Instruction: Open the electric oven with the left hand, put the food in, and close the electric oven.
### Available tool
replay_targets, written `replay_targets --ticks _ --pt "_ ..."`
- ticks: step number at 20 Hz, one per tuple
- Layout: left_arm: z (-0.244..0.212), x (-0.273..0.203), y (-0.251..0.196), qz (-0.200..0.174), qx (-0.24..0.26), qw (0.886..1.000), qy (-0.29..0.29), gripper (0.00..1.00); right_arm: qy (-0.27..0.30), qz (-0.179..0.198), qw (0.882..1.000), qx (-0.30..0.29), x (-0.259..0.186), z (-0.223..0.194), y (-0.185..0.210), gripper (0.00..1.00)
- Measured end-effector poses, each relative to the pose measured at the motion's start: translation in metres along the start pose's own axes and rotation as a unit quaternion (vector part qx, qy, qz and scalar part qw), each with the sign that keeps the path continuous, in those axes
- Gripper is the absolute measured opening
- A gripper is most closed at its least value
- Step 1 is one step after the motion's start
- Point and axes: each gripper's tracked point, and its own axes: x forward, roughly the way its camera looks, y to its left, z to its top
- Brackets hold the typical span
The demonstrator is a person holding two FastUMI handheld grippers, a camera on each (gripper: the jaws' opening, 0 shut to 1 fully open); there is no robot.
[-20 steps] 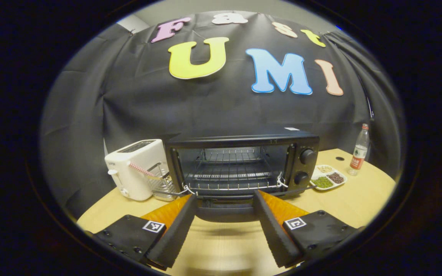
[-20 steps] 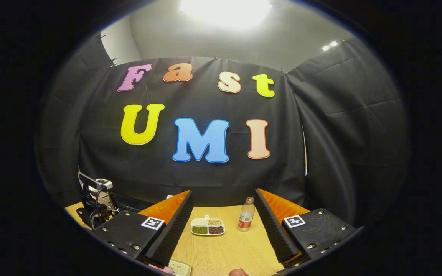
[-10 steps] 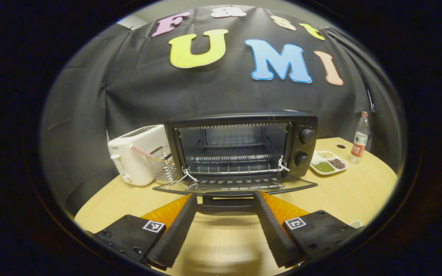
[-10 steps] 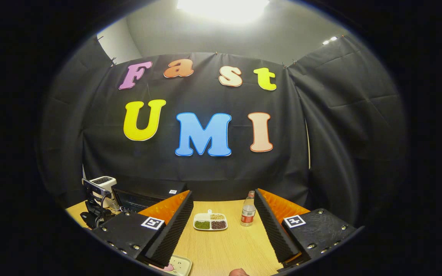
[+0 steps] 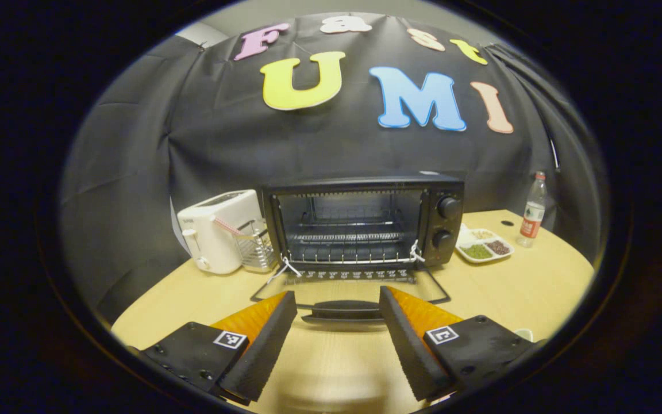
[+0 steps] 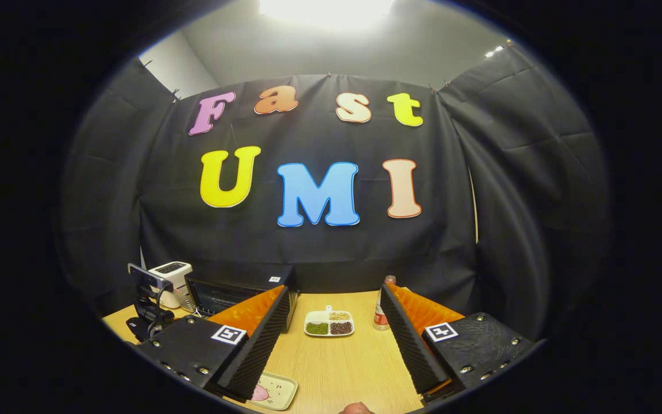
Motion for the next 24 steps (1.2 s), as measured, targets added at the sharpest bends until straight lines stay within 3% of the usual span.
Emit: replay_targets --ticks 3,5,6,8,10,16,24 --pt "0.035 -0.041 0.002 0.009 -0.005 0.999 -0.039 1.00 0.019 0.034 0.999 0.010 -0.005 -0.014 0.008 0.98" --pt "0.060 -0.074 0.007 0.019 -0.003 0.998 -0.066 0.91 0.039 0.063 0.997 0.032 -0.009 -0.027 0.016 0.98" --pt "0.071 -0.091 0.011 0.026 -0.003 0.996 -0.080 0.91 0.049 0.079 0.995 0.042 -0.009 -0.034 0.022 0.98" --pt "0.088 -0.119 0.016 0.031 -0.009 0.995 -0.099 1.00 0.084 0.098 0.990 0.054 -0.005 -0.053 0.029 0.98" --pt "0.103 -0.144 0.023 0.032 -0.013 0.993 -0.114 1.00 0.137 0.121 0.980 0.083 -0.003 -0.075 0.042 0.98" --pt "0.153 -0.183 0.051 0.042 -0.020 0.985 -0.165 1.00 0.296 0.142 0.929 0.172 0.001 -0.141 0.071 0.99" --pt "0.165 -0.208 0.076 0.056 -0.007 0.982 -0.182 1.00 0.467 0.163 0.844 0.207 -0.007 -0.217 0.101 0.98"
